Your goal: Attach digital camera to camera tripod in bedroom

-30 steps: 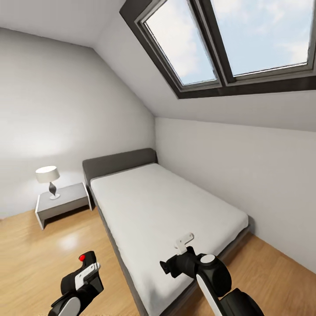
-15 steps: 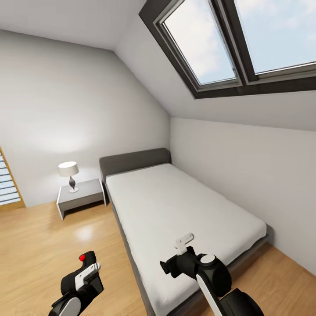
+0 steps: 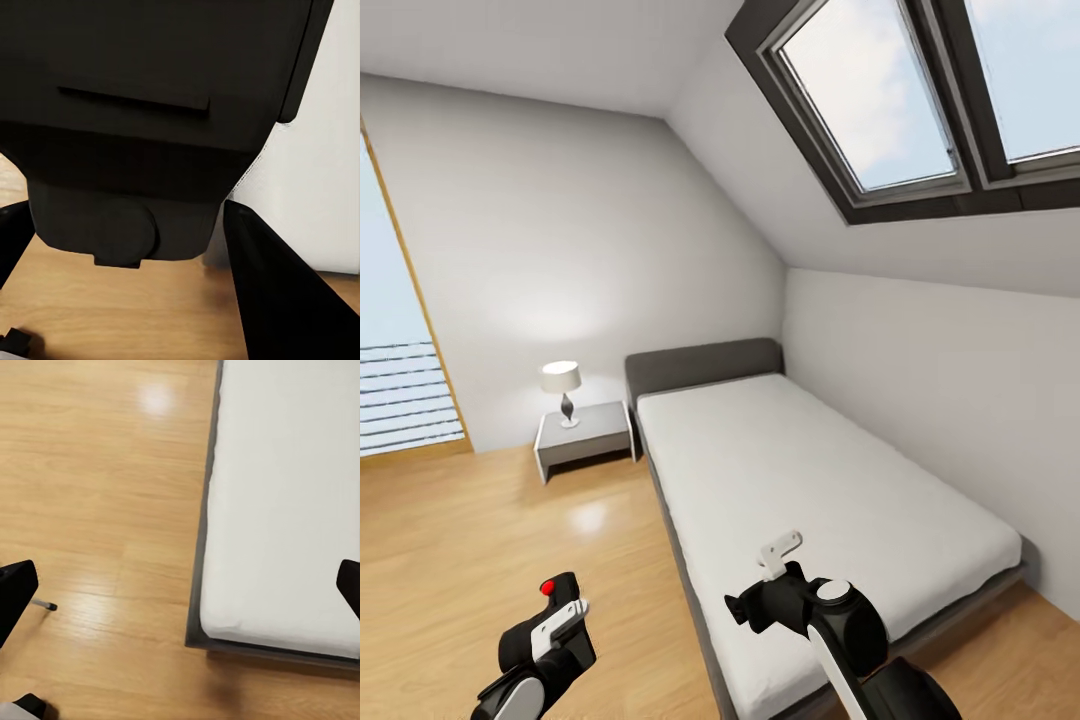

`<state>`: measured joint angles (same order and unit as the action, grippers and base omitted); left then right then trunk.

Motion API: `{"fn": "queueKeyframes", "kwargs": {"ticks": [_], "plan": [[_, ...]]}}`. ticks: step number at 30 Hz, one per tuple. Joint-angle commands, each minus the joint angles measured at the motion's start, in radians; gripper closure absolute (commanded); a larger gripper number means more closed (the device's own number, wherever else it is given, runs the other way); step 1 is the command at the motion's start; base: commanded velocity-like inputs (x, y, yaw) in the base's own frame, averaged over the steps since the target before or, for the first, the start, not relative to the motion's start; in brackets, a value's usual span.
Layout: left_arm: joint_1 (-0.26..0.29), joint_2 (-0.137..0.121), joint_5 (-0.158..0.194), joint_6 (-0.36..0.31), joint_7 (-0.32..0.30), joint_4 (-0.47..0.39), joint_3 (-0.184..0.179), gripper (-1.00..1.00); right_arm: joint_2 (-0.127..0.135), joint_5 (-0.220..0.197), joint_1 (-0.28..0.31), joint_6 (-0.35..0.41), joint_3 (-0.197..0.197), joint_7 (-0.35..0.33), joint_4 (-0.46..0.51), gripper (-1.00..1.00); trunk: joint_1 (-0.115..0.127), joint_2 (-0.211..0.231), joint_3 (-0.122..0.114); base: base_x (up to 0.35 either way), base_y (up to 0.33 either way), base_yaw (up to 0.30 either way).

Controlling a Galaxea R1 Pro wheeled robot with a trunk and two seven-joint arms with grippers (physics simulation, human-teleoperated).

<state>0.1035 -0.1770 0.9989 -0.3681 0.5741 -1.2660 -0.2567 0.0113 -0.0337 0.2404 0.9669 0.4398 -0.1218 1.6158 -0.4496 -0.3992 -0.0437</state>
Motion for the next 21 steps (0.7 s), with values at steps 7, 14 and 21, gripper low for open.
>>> {"fn": "queueKeyframes", "kwargs": {"ticks": [7,14,21], "plan": [[0.001,-0.001,0.004,-0.002,0.007,0.0,-0.003,1.0,0.001,-0.003,0.0,0.004,0.001,0.001,0.001,-1.0,0.0,-0.001,0.001,0.0,-0.017,0.246],[0.001,-0.001,0.004,-0.002,0.007,0.0,-0.003,1.0,0.001,-0.003,0.0,0.003,-0.003,0.0,0.001,-1.0,0.0,-0.001,0.001,0.0,-0.177,0.129],[0.001,0.0,0.004,-0.008,0.006,-0.005,-0.005,1.0,0.001,-0.003,-0.001,0.002,-0.005,0.0,0.001,-1.0,0.0,-0.001,0.002,0.0,-0.122,0.03]]}}
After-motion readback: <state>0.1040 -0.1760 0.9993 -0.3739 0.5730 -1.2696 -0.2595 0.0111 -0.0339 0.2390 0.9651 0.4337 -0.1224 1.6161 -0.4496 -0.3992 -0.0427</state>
